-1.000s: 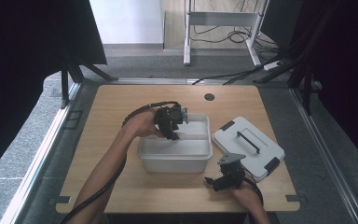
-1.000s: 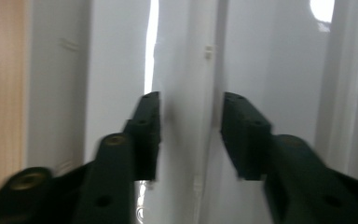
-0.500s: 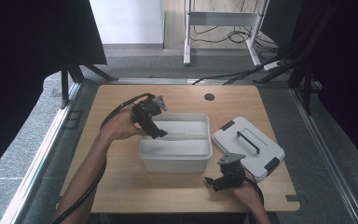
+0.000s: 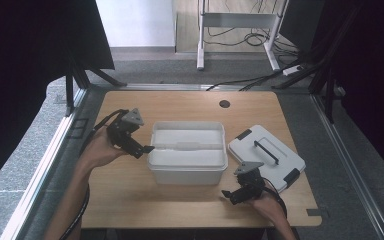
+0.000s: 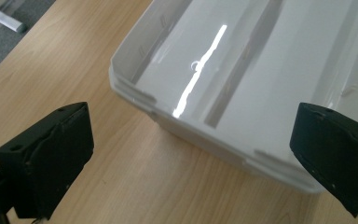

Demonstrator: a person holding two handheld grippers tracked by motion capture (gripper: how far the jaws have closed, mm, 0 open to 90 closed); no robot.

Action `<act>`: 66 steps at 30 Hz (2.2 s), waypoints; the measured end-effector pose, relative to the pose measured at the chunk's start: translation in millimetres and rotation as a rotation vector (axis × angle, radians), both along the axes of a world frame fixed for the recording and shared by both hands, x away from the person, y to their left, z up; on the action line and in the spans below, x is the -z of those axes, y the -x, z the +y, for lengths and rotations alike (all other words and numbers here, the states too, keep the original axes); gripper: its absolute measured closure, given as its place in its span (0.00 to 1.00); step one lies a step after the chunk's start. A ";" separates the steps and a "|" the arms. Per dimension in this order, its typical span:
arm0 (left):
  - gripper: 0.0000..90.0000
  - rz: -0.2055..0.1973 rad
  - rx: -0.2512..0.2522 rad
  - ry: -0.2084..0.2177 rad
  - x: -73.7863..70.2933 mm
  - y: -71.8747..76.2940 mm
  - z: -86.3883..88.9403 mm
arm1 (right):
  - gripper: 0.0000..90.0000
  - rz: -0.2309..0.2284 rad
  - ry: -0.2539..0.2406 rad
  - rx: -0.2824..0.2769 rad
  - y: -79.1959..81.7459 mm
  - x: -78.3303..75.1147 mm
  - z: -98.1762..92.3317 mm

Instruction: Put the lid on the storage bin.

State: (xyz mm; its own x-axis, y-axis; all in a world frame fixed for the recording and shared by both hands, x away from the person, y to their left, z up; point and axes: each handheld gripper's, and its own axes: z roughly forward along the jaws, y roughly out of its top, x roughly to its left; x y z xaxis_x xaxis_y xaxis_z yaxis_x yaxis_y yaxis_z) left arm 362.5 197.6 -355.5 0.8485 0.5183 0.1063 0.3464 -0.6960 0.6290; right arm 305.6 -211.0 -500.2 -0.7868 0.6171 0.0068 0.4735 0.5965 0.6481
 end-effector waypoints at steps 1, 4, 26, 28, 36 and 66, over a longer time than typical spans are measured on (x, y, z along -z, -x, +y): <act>0.00 -0.002 -0.010 0.008 2.9 3.1 4.4 | 0.00 -0.003 -0.004 -0.007 -0.4 -3.7 -0.9; 0.00 -0.008 -0.031 0.019 14.1 12.8 16.7 | 0.00 0.002 -0.020 -0.028 -2.1 -16.4 -3.9; 0.00 0.020 -0.150 0.137 137.4 72.8 29.9 | 0.08 -0.032 0.090 0.076 -63.1 -96.0 -46.0; 0.00 0.023 -0.155 0.147 144.4 76.0 26.6 | 0.11 -0.026 0.126 0.099 -71.6 -96.8 -50.5; 0.00 0.059 -0.142 0.097 164.6 77.9 15.4 | 0.26 0.108 0.263 0.158 -102.6 -82.4 -65.3; 0.00 0.097 -0.123 0.125 166.6 76.1 16.1 | 0.94 0.238 0.453 -0.032 -116.0 -134.3 -86.5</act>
State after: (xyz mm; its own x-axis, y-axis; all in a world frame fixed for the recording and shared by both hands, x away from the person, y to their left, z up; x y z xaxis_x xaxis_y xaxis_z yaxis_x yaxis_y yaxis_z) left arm 286.5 213.8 -522.1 0.7812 0.6227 -0.0448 0.4871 -0.5630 0.6676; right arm 421.7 -297.5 -365.9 -0.8144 0.5755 -0.0747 0.5535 0.8089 0.1981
